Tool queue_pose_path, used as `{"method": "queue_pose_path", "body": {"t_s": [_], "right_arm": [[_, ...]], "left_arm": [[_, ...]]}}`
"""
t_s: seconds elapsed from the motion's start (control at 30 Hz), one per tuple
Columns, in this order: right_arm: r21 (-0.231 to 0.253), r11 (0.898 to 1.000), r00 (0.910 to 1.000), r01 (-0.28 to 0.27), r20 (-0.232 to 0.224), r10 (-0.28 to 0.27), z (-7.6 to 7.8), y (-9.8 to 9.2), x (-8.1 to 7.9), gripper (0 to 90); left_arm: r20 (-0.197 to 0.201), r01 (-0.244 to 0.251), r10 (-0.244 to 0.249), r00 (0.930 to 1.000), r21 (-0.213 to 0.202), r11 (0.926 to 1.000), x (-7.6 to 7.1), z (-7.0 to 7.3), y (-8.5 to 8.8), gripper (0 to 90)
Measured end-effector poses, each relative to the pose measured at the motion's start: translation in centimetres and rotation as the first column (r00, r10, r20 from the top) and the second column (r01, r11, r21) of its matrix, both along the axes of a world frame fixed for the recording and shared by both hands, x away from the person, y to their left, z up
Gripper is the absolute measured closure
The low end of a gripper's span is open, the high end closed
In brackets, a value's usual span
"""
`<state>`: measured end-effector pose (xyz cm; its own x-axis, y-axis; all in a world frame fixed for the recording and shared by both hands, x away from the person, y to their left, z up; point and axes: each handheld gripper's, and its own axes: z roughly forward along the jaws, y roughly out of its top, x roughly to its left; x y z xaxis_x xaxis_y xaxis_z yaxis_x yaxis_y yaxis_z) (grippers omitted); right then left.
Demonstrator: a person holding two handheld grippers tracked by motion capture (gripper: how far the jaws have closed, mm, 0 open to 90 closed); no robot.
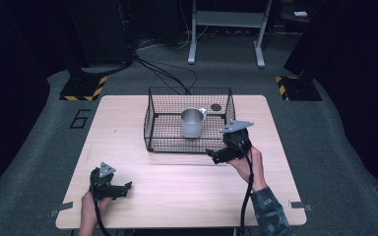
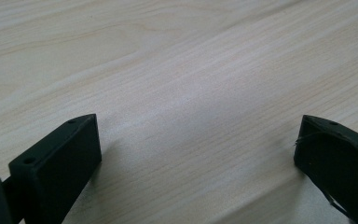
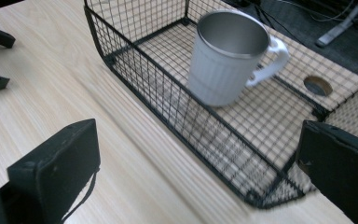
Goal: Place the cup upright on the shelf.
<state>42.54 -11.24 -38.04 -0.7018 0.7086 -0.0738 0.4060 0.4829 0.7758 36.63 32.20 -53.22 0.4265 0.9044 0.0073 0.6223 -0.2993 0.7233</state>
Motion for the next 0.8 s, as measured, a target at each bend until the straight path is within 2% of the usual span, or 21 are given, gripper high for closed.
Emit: {"method": "queue_pose_path", "body": {"t_s": [0.03, 0.33, 0.5, 0.57, 0.6, 0.67, 0.8], "right_arm": [[0.005, 1.000, 0.9999, 0.009, 0.008, -0.009, -0.7, -1.1, -0.6, 0.0], [0.057, 0.991, 0.9922, 0.123, -0.029, -0.121, -4.3, -5.9, -3.0, 0.0], [0.078, 0.978, 0.9790, 0.193, -0.083, -0.186, -6.9, -8.3, -4.1, 0.0], [0.065, 0.974, 0.9725, 0.217, -0.101, -0.210, -8.0, -9.1, -4.4, 0.0], [0.065, 0.974, 0.9725, 0.217, -0.101, -0.210, -8.0, -9.1, -4.4, 0.0], [0.049, 0.969, 0.9642, 0.244, -0.120, -0.236, -9.6, -10.1, -4.8, 0.0], [0.037, 0.959, 0.9494, 0.283, -0.153, -0.274, -11.4, -11.2, -5.3, 0.0]], "left_arm": [[0.000, 0.000, 0.000, 1.0000, 0.001, 1.0000, 0.0, 0.0, 0.0, 0.4], [0.001, 0.000, 0.000, 1.0000, -0.002, 1.0000, 0.0, 0.0, 0.0, 0.5], [0.001, 0.000, 0.000, 1.0000, -0.002, 1.0000, 0.0, 0.0, 0.0, 0.5], [0.000, -0.001, 0.001, 1.0000, 0.001, 1.0000, 0.0, 0.0, 0.0, 0.5], [0.000, -0.001, 0.001, 1.0000, 0.001, 1.0000, 0.0, 0.0, 0.0, 0.5], [0.000, -0.001, 0.001, 1.0000, 0.002, 1.0000, 0.0, 0.0, 0.0, 0.5], [0.001, 0.004, -0.004, 1.0000, 0.008, 1.0000, 0.0, 0.0, 0.0, 0.5]]}}
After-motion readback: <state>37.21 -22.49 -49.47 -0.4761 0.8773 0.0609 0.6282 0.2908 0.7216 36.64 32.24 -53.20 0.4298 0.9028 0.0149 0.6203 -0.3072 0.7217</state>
